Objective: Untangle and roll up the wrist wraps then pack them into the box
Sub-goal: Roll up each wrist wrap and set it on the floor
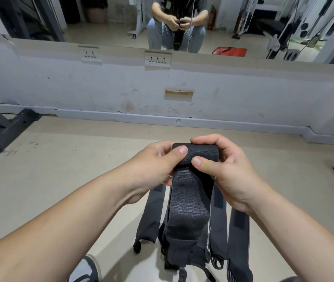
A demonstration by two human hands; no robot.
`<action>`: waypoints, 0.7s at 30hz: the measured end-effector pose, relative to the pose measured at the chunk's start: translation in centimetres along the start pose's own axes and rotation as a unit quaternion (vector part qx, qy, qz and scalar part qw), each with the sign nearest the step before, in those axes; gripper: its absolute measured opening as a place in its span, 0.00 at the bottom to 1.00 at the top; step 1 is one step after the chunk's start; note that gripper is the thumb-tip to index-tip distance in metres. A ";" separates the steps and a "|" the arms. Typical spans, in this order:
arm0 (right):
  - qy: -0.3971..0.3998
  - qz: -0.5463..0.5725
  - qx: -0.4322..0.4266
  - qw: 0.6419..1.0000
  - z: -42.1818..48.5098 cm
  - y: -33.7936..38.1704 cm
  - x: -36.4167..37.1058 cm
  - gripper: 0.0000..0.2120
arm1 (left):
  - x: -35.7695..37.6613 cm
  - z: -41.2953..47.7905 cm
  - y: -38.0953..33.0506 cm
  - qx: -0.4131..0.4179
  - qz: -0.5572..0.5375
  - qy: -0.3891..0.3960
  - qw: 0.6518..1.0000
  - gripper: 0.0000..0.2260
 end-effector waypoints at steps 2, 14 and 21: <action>0.006 -0.002 0.029 1.000 0.1 -0.3 0.3 0.19 | 0.0 0.0 0.0 0.018 0.023 -0.022 0.999 0.11; 0.074 0.074 0.142 0.984 0.0 -0.5 -0.3 0.21 | -0.6 -0.5 -0.9 0.160 0.196 0.012 0.967 0.15; 0.083 0.051 0.071 0.993 0.0 -0.7 -0.1 0.24 | 0.5 0.3 -0.3 -0.023 -0.074 0.038 0.996 0.18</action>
Point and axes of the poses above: each hand's wrist, its own z-axis towards the middle knuckle, its own x-axis out of the palm, y = z × x, the point moved 4 cm from there along z, towards the middle knuckle, and after that the axes turned 7 degrees about -z, right-handed, at the moved point
